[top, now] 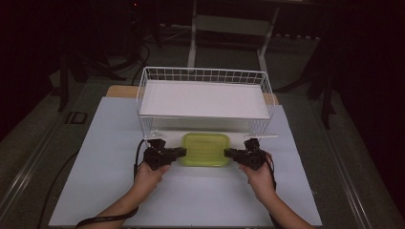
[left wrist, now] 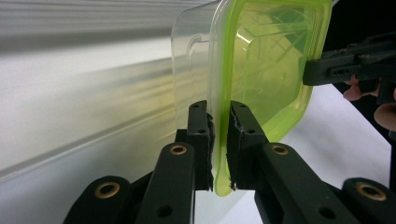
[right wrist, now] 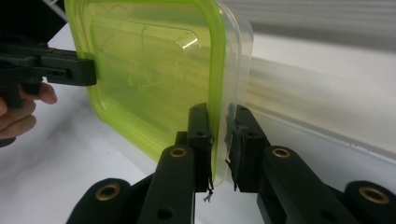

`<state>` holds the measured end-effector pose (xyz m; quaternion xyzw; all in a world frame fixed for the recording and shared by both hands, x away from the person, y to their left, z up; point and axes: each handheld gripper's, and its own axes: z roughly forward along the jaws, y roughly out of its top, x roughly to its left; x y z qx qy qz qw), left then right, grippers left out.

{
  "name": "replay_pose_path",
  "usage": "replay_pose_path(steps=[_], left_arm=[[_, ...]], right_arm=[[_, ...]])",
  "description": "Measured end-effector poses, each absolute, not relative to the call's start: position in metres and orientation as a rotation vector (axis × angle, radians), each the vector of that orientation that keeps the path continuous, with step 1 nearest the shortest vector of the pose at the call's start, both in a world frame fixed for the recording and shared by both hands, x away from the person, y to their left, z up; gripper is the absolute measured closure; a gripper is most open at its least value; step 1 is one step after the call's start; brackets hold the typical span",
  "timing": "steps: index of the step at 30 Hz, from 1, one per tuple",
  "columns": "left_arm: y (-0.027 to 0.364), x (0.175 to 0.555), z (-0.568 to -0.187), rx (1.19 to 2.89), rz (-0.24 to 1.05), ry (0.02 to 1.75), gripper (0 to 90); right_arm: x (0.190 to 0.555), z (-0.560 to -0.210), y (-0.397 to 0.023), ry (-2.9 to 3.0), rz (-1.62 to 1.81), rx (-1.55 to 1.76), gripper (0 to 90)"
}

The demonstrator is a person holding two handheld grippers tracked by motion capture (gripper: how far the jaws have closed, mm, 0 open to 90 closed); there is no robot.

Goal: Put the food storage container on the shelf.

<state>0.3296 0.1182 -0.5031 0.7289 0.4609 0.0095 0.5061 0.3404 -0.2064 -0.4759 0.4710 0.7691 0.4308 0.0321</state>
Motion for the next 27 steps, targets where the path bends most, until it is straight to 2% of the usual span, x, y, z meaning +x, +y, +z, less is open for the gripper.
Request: replay_pose_path(steps=[27], left_arm=[[0.123,0.360,-0.514,1.693,0.058,1.173,80.0]], right_arm=[[0.373,-0.492,-0.194,2.275,1.337,1.503,78.6]])
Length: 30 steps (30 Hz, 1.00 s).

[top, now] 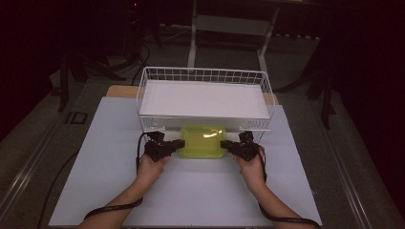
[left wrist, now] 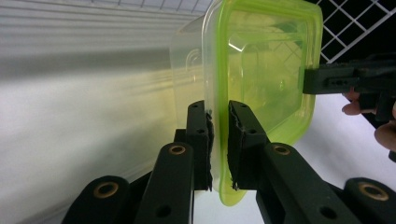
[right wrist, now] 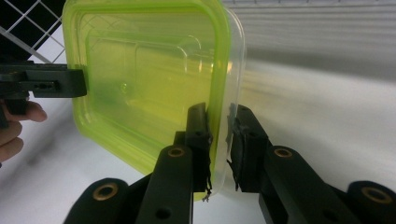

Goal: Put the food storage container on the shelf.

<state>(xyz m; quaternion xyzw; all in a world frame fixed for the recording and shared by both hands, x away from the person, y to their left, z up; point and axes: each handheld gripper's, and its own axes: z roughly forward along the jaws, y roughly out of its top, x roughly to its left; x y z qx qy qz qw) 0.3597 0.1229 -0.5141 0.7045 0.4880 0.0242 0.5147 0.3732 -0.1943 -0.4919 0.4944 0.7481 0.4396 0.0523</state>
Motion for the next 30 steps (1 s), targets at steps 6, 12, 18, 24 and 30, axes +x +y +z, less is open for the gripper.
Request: replay_pose_path(steps=[6,12,18,24,30], left_arm=[[0.119,0.362,-0.514,1.697,0.109,1.168,77.3],[0.119,0.370,-0.517,1.651,0.117,1.177,74.5],[0.116,0.377,-0.519,1.649,0.131,1.202,68.8],[0.119,0.380,-0.526,1.621,0.110,1.175,62.3],[0.120,0.381,-0.525,1.612,0.107,1.185,52.6]], right_arm=[[0.373,-0.492,-0.192,2.233,1.321,1.488,76.1],[0.375,-0.494,-0.189,2.155,1.318,1.474,72.3],[0.379,-0.496,-0.186,2.124,1.284,1.449,67.3],[0.382,-0.498,-0.184,2.121,1.270,1.405,65.7],[0.382,-0.499,-0.181,2.112,1.250,1.395,57.0]])
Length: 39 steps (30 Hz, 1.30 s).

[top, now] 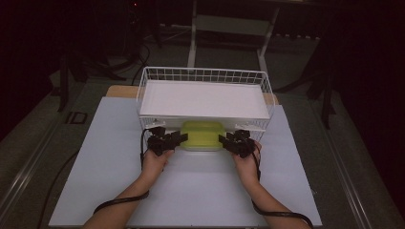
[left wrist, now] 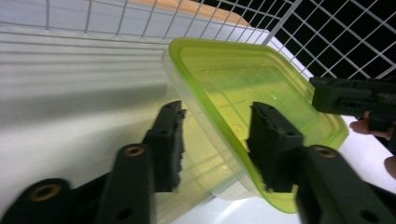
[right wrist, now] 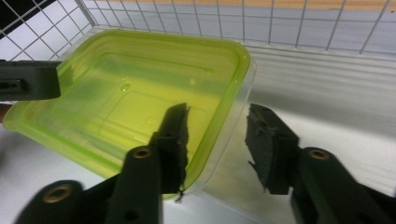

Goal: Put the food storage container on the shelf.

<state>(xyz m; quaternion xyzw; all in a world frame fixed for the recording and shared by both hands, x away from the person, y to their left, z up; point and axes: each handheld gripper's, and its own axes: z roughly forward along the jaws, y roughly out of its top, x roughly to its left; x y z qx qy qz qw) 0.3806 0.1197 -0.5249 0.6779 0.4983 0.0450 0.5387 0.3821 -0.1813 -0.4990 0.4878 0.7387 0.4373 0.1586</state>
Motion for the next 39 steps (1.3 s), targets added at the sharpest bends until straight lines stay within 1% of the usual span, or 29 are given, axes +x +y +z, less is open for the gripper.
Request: replay_pose_path(steps=[3,6,12,18,20,21,22,24,25,26,27,28,32,36,37,38,39], left_arm=[[0.121,0.379,-0.522,1.628,0.150,1.173,49.0],[0.123,0.375,-0.519,1.615,0.138,1.173,49.0],[0.129,0.364,-0.511,1.644,0.197,1.130,49.0],[0.136,0.344,-0.503,1.665,0.203,1.090,49.0],[0.139,0.337,-0.501,1.670,0.199,1.074,48.9],[0.139,0.334,-0.500,1.674,0.197,1.068,47.0],[0.140,0.330,-0.499,1.673,0.190,1.062,44.0],[0.140,0.330,-0.499,1.673,0.190,1.062,43.0],[0.144,0.319,-0.498,1.649,0.157,0.993,43.0],[0.146,0.316,-0.498,1.638,0.128,0.949,35.7],[0.147,0.313,-0.498,1.640,0.128,0.941,32.3],[0.147,0.310,-0.497,1.650,0.130,0.934,32.2],[0.151,0.299,-0.498,1.640,0.076,0.899,25.3],[0.157,0.288,-0.499,1.623,0.097,0.863,14.7],[0.158,0.287,-0.500,1.631,0.106,0.859,11.3],[0.159,0.286,-0.501,1.644,0.110,0.870,3.6],[0.160,0.286,-0.501,1.657,0.129,0.871,0.0]], right_arm=[[0.377,-0.499,-0.181,2.109,1.233,1.370,54.6],[0.371,-0.499,-0.182,2.108,1.224,1.360,53.2],[0.361,-0.494,-0.186,2.106,1.238,1.334,53.4],[0.344,-0.486,-0.189,2.108,1.281,1.323,53.8],[0.336,-0.484,-0.186,2.123,1.289,1.301,56.4],[0.332,-0.483,-0.185,2.135,1.300,1.301,57.3],[0.329,-0.483,-0.184,2.152,1.304,1.292,61.0],[0.326,-0.482,-0.182,2.168,1.310,1.276,61.0],[0.326,-0.482,-0.182,2.168,1.310,1.276,65.5],[0.321,-0.483,-0.178,2.225,1.361,1.240,81.1],[0.319,-0.484,-0.176,2.248,1.366,1.231,87.2],[0.318,-0.485,-0.173,2.266,1.359,1.220,90.0],[0.313,-0.489,-0.162,2.313,1.315,1.188,90.0],[0.312,-0.496,-0.154,2.343,1.288,1.171,90.0],[0.312,-0.498,-0.152,2.345,1.282,1.175,90.0],[0.312,-0.499,-0.151,2.347,1.277,1.180,90.0],[0.313,-0.501,-0.149,2.347,1.275,1.179,90.0]])
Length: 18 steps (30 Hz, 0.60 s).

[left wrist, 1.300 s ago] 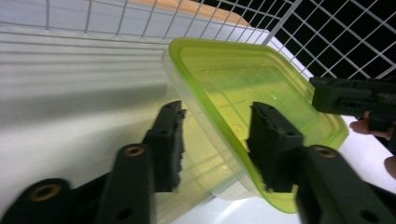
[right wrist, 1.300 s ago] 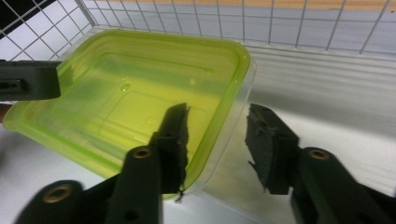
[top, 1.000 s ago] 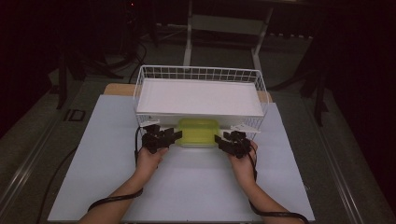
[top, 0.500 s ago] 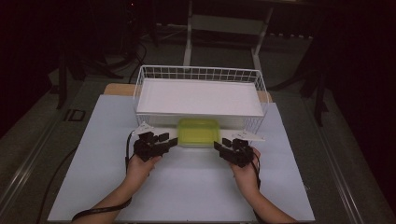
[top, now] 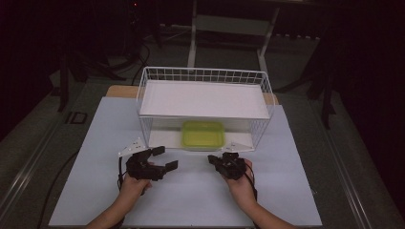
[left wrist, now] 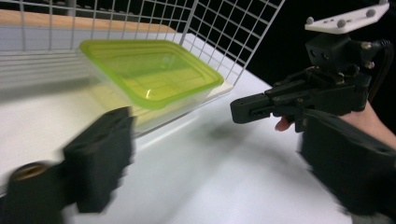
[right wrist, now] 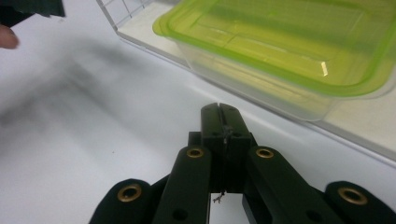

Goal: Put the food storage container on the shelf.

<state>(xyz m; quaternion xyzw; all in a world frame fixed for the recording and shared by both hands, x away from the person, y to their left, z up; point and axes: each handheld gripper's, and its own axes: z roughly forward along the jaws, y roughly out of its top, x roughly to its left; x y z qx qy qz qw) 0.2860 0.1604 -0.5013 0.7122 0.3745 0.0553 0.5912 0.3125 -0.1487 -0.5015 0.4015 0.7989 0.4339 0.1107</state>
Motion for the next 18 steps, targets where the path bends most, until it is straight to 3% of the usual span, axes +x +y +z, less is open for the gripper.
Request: replay_pose_path(steps=[7,18], left_arm=[[0.154,0.281,-0.504,1.728,0.315,0.878,0.0],[0.156,0.278,-0.500,1.686,0.364,0.847,0.0]], right_arm=[[0.327,-0.512,-0.139,2.344,1.238,1.203,90.0],[0.356,-0.514,-0.132,2.299,1.214,1.242,90.0]])
